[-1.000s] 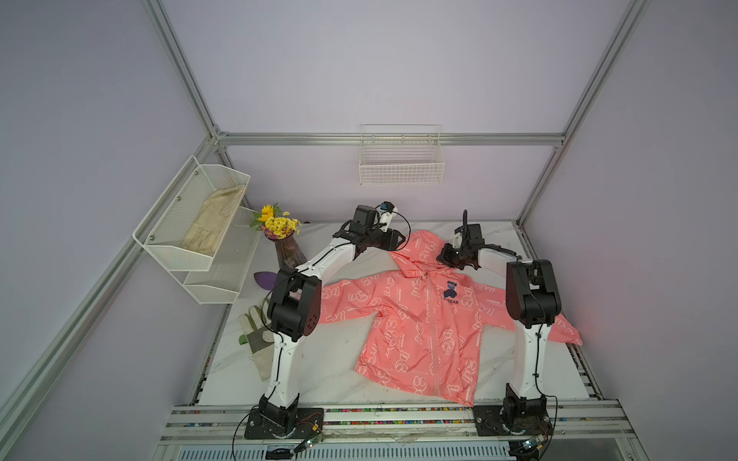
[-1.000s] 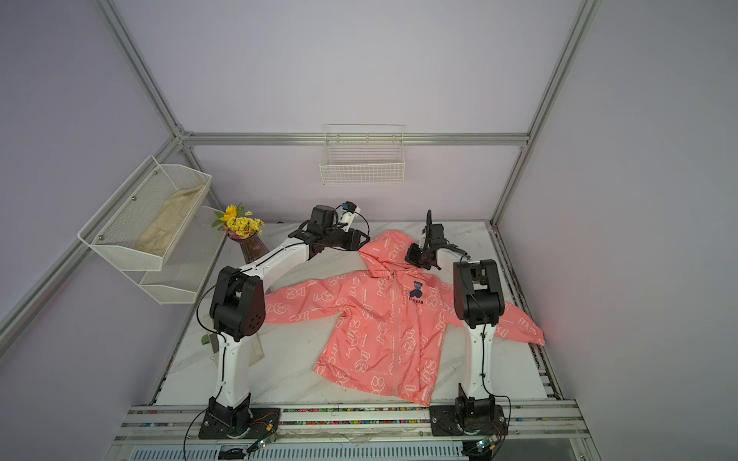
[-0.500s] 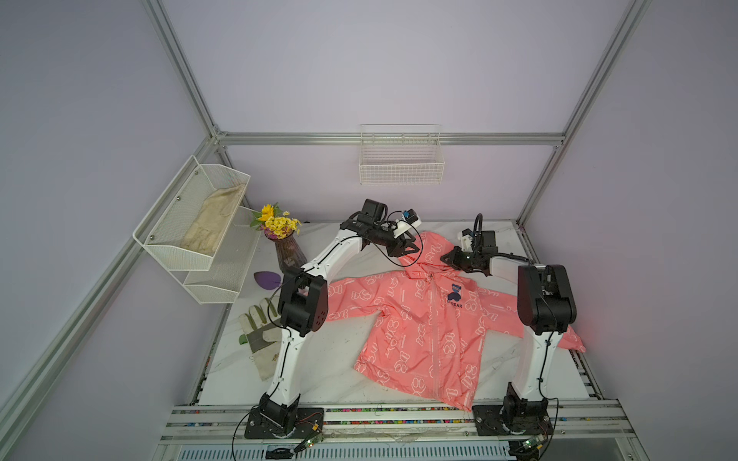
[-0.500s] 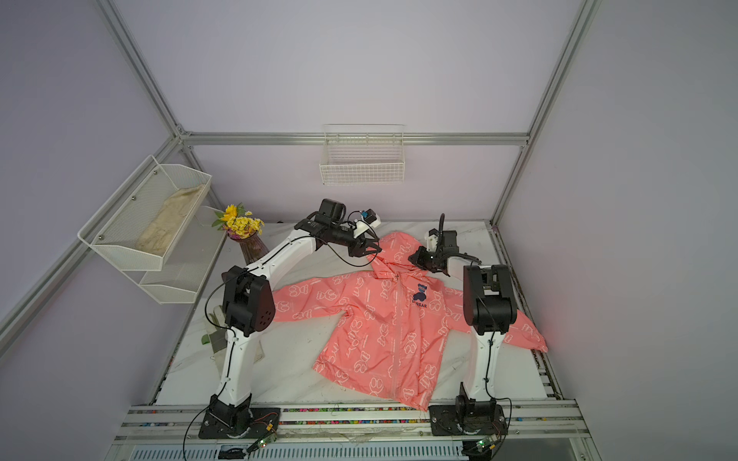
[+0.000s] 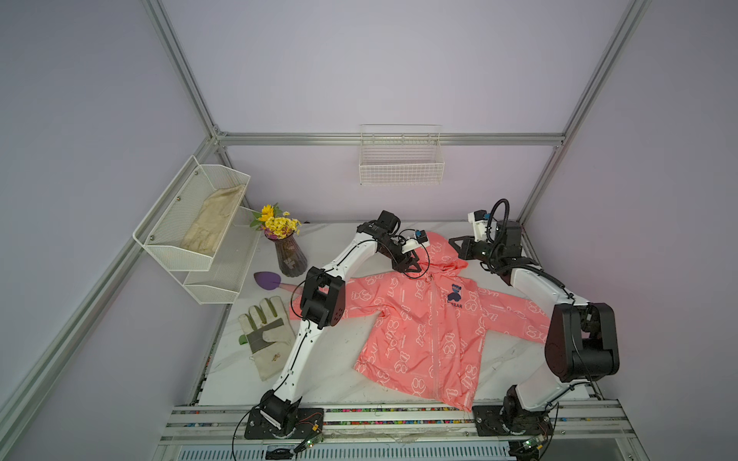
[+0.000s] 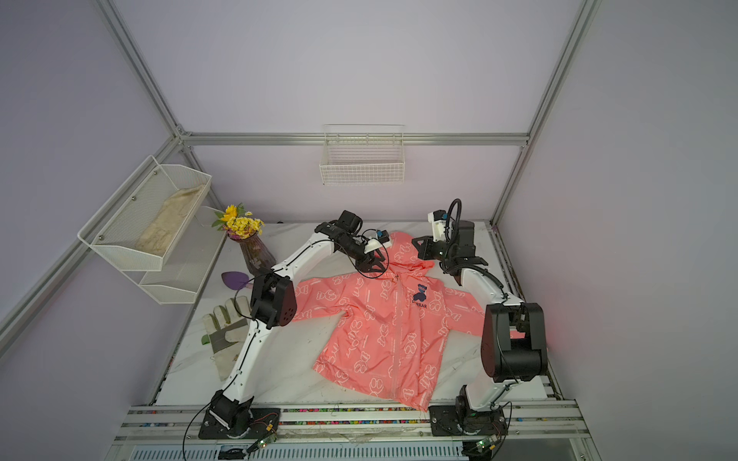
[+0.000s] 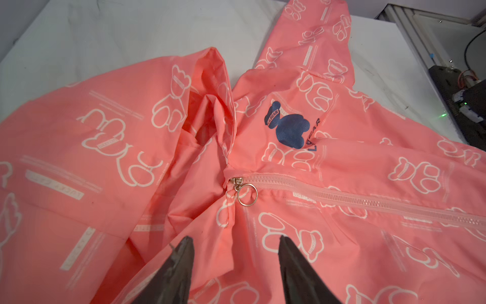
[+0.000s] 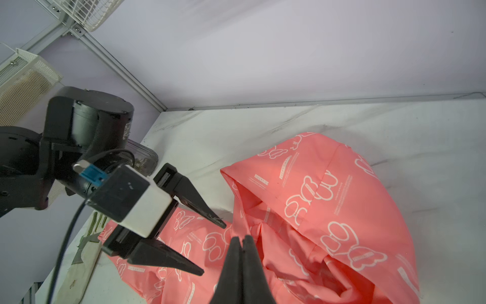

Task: Unzip the jacket
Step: Flatten out the jacket at the center of the board.

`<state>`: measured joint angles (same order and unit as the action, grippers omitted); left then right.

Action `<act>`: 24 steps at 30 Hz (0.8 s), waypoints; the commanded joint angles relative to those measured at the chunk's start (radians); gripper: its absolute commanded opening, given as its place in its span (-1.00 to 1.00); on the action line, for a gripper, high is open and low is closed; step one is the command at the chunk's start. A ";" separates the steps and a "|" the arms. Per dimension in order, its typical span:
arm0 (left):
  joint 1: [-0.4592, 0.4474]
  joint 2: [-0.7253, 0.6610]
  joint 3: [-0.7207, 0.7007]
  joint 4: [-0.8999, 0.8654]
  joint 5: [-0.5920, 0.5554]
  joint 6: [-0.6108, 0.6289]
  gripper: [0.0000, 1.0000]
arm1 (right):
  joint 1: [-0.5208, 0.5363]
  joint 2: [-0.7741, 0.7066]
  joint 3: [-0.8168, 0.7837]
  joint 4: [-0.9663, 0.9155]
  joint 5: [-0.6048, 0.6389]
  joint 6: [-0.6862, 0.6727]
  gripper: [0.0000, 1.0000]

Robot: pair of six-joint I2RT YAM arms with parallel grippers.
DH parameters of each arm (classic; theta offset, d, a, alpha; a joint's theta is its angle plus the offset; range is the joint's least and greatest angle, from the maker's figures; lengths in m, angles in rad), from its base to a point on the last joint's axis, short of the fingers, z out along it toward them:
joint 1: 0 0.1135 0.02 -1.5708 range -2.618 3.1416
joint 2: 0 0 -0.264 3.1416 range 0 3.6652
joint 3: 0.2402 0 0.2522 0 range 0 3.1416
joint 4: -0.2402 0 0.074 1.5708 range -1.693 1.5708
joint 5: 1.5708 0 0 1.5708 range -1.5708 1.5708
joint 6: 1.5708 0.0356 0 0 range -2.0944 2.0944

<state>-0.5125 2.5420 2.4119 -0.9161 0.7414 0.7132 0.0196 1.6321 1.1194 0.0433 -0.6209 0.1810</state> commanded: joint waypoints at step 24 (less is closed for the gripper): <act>-0.008 -0.473 -0.801 0.527 -0.281 -0.138 -1.00 | 0.080 -0.165 -0.135 -0.197 0.114 -0.026 -0.91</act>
<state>-0.5438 2.2280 1.7409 -0.6018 0.4679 0.6308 0.0921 1.4475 0.9779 -0.1154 -0.5095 0.1726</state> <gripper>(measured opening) 0.047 0.046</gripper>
